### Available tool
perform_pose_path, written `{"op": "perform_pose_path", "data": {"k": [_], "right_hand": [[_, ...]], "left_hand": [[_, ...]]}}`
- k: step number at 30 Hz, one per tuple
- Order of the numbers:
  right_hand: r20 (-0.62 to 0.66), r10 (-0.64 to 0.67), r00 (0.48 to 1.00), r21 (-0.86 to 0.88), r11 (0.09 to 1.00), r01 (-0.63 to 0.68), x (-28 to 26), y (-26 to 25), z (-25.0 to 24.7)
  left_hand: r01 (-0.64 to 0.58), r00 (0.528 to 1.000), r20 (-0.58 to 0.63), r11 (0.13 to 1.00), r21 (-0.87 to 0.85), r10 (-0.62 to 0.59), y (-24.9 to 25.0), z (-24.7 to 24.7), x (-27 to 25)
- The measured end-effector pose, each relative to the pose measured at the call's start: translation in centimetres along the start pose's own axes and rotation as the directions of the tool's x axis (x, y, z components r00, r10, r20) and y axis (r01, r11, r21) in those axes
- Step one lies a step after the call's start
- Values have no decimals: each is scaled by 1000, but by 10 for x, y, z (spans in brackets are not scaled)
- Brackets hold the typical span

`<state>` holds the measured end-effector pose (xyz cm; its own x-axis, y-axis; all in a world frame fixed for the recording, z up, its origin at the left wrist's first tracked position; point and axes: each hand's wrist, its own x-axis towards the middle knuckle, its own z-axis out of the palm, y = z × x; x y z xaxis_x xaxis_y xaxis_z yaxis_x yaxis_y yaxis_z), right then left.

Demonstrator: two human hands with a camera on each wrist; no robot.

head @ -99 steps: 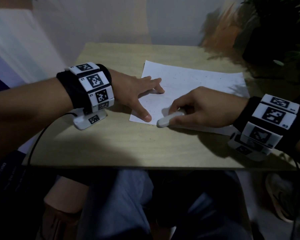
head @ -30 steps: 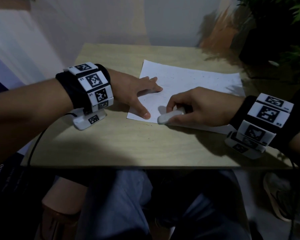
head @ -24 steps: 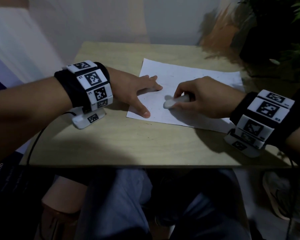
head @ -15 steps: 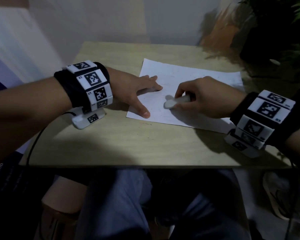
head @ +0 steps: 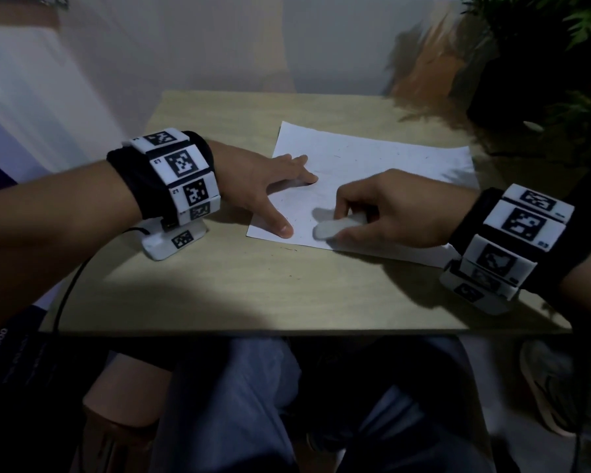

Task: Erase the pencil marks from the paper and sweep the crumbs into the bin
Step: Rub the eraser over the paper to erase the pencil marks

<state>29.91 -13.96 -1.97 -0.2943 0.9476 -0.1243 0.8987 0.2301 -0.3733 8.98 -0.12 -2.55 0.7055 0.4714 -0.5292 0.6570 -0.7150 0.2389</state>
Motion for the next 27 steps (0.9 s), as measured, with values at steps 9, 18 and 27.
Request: {"op": "perform_pose_path", "data": {"k": [9, 18, 27], "right_hand": [[-87, 25, 996, -57, 998, -30, 4, 6, -1], [-200, 13, 980, -127, 991, -39, 5, 12, 1], [-137, 76, 988, 2, 997, -76, 4, 10, -3]], "left_hand": [[-4, 1000, 2, 1000, -6, 4, -1, 0, 1], [-121, 993, -13, 991, 53, 121, 0, 0, 2], [-115, 993, 13, 991, 63, 114, -3, 3, 7]]}}
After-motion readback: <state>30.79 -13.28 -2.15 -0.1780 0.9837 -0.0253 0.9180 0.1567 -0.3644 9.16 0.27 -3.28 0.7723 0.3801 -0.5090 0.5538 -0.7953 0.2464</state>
